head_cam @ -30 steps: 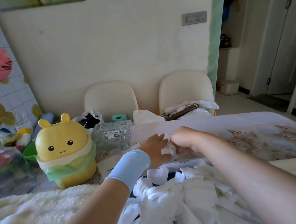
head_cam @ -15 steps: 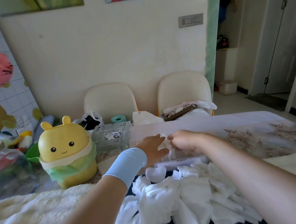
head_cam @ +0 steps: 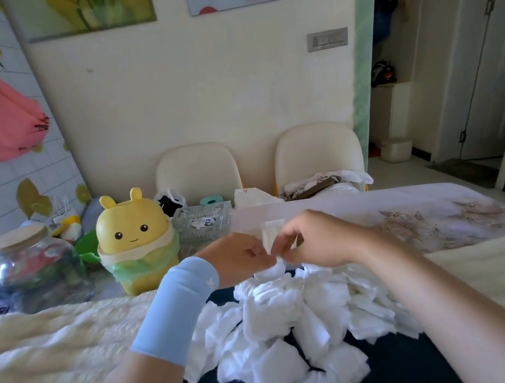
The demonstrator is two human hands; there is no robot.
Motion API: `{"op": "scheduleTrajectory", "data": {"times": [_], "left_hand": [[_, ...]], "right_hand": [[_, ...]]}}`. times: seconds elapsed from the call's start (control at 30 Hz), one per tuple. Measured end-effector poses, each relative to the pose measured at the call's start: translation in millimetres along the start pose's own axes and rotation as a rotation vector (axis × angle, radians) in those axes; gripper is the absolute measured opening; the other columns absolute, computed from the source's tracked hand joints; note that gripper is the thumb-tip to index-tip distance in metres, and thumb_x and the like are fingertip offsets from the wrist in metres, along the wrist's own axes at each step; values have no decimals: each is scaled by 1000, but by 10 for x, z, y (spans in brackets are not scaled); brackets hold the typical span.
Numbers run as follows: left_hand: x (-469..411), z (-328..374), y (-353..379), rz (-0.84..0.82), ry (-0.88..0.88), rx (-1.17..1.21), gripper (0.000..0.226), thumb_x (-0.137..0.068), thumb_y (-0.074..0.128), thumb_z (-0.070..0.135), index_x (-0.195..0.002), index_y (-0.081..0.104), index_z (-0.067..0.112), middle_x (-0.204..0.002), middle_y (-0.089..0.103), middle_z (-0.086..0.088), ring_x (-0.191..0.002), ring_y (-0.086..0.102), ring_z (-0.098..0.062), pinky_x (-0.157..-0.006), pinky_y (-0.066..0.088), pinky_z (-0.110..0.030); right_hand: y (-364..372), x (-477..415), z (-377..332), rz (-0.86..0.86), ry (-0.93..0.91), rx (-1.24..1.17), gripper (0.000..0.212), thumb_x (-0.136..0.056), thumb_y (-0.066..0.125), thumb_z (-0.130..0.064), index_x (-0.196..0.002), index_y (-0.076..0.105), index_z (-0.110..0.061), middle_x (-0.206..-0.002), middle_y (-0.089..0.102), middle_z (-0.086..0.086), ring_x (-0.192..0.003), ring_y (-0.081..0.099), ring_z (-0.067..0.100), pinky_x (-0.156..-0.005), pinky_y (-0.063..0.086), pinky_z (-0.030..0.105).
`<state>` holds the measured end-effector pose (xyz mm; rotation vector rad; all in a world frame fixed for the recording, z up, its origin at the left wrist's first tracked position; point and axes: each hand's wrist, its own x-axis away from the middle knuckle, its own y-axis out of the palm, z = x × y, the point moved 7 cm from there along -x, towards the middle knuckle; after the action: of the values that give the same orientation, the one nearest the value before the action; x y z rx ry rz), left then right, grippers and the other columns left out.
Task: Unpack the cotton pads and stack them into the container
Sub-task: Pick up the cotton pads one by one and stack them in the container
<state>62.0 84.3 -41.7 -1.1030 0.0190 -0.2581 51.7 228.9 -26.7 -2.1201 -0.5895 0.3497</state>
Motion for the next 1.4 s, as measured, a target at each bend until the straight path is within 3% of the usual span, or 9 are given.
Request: {"op": "scheduleTrajectory", "data": {"times": [0.13, 0.2, 0.3, 0.47, 0.67, 0.87, 1.03, 1.23, 1.4], "left_hand": [[187, -123, 129, -32, -65, 65, 15, -91, 63, 37, -99, 66, 25, -96, 61, 9, -78, 57, -12, -65, 44, -16], [212, -132, 180, -20, -70, 121, 21, -90, 66, 31, -110, 64, 27, -107, 63, 9, -90, 61, -11, -77, 49, -18], [194, -149, 240, -3, -49, 190, 40, -89, 69, 27, -127, 58, 24, -114, 59, 10, -112, 58, -11, -102, 45, -28], [165, -69, 109, 187, 32, 415, 33, -86, 72, 13, -119, 65, 16, -88, 67, 5, -77, 61, -8, -76, 50, -16], [169, 40, 153, 236, 79, 764, 23, -89, 68, 3, -106, 69, 18, -110, 70, -23, -92, 69, -24, -74, 60, -26], [168, 56, 301, 114, 44, 987, 26, -94, 66, 22, -109, 70, 1, -103, 67, -30, -88, 66, -28, -84, 60, -41], [204, 56, 281, 166, 2, 1146, 26, -99, 58, 22, -111, 70, 2, -102, 73, -22, -86, 73, -32, -75, 62, -35], [264, 99, 248, 156, 2, 1261, 27, -101, 53, 20, -115, 66, 0, -105, 73, -24, -85, 74, -30, -67, 61, -29], [290, 115, 226, 188, -9, 1242, 26, -100, 55, 19, -112, 68, -1, -105, 73, -24, -88, 74, -34, -68, 62, -30]], "right_hand": [[384, -5, -75, -194, 38, 252, 42, -88, 65, -20, -128, 67, -30, -115, 65, -15, -96, 59, 5, -75, 43, 19], [451, -34, -69, -173, 40, 227, 30, -91, 60, -15, -116, 74, -25, -89, 66, -13, -86, 59, 13, -66, 42, 24], [379, -23, 14, -45, 59, 93, 17, -98, 59, -21, -102, 75, -23, -82, 68, -4, -80, 61, 15, -69, 44, 28], [169, 84, 110, 210, -7, -307, 16, -101, 58, -18, -101, 74, -17, -92, 76, 5, -84, 71, 12, -77, 56, 28], [122, 212, 240, 315, 57, -691, 35, -89, 75, -34, -122, 67, -24, -100, 75, 7, -74, 72, 11, -66, 54, 28], [117, 234, 247, 316, -7, -640, 34, -83, 80, -8, -112, 72, -24, -86, 77, -5, -68, 65, 5, -57, 47, 15], [-1, 287, 219, 480, -37, -496, 37, -87, 78, -26, -121, 67, -36, -103, 71, -9, -83, 70, 12, -79, 56, 28], [-38, 326, 120, 436, -87, -753, 22, -99, 61, -17, -119, 70, -22, -88, 68, -3, -67, 64, 7, -61, 51, 34], [-160, 415, 68, 612, -178, -397, 31, -86, 74, -15, -108, 72, -37, -108, 63, -11, -72, 57, 15, -72, 46, 14]]}}
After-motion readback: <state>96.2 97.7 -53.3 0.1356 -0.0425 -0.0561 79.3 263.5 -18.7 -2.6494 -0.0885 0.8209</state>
